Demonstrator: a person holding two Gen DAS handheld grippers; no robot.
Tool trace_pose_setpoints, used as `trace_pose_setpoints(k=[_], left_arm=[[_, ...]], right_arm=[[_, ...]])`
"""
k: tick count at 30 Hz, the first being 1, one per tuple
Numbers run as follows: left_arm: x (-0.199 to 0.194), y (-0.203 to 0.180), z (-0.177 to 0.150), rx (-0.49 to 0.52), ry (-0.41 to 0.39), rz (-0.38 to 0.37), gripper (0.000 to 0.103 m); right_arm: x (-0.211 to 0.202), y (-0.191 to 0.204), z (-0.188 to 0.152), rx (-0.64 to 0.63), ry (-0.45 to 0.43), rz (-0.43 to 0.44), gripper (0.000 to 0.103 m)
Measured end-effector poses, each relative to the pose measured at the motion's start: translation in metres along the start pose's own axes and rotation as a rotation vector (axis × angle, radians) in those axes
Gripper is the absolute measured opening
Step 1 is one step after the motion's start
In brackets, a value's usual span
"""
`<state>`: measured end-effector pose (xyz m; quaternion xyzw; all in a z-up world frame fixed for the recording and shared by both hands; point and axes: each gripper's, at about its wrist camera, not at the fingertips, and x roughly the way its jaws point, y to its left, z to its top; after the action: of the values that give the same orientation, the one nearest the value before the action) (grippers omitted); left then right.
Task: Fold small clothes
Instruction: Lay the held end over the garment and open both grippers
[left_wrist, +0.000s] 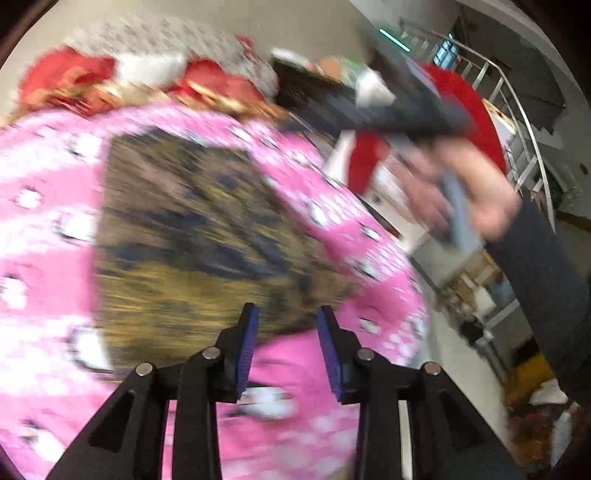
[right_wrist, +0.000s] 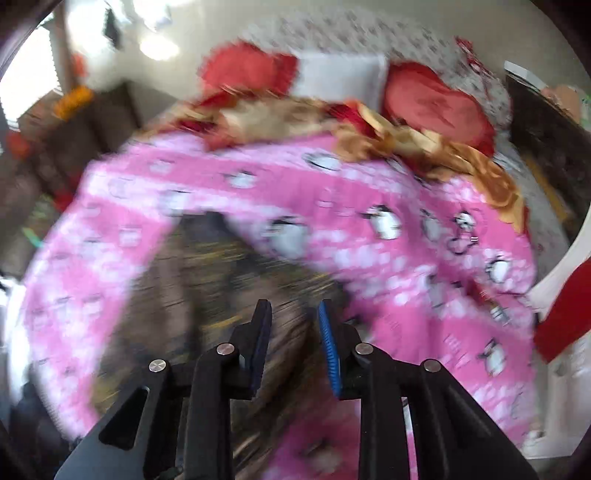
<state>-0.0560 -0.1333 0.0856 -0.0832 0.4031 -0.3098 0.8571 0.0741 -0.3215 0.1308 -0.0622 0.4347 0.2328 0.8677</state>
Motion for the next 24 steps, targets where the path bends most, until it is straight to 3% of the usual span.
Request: trace_pose_setpoints(k=[1, 3, 4, 5, 7, 10, 13, 17, 20, 22, 24], left_arm=[[-0.006, 0.012, 0.001, -0.019, -0.013, 0.022, 0.034], [-0.007, 0.043, 0.001, -0.092, -0.017, 0.072, 0.010], [-0.006, 0.049, 0.000, -0.107, -0.016, 0.100, 0.006], [-0.001, 0.061, -0.003, -0.135, -0.014, 0.132, 0.005], [0.011, 0.073, -0.011, -0.169, 0.016, 0.119, 0.002], [0.028, 0.086, -0.025, -0.200, 0.054, 0.085, 0.001], [0.026, 0.083, -0.025, -0.200, 0.050, 0.085, 0.001], [0.001, 0.076, -0.001, -0.188, -0.009, 0.076, 0.002], [0.008, 0.078, 0.039, -0.186, -0.062, 0.104, 0.002], [0.029, 0.085, 0.054, -0.216, -0.038, 0.125, 0.002], [0.061, 0.098, 0.060, -0.234, 0.021, 0.196, 0.001]], right_arm=[[-0.006, 0.012, -0.011, -0.024, -0.008, 0.026, 0.032], [-0.011, 0.039, -0.041, -0.087, -0.003, 0.062, 0.032], [-0.009, 0.054, -0.059, -0.114, 0.009, 0.076, 0.032], [-0.006, 0.066, -0.073, -0.137, 0.017, 0.087, 0.032], [0.004, 0.082, -0.101, -0.174, 0.026, 0.074, 0.032], [0.031, 0.077, -0.137, -0.179, 0.059, -0.058, 0.030], [0.029, 0.064, -0.158, -0.111, -0.046, -0.035, 0.030], [0.018, 0.061, -0.140, -0.035, 0.012, -0.028, 0.030], [-0.006, 0.067, -0.109, 0.020, -0.097, -0.073, 0.030], [-0.005, 0.067, -0.088, 0.089, -0.130, -0.105, 0.032], [0.009, 0.069, -0.069, 0.163, -0.121, -0.179, 0.033]])
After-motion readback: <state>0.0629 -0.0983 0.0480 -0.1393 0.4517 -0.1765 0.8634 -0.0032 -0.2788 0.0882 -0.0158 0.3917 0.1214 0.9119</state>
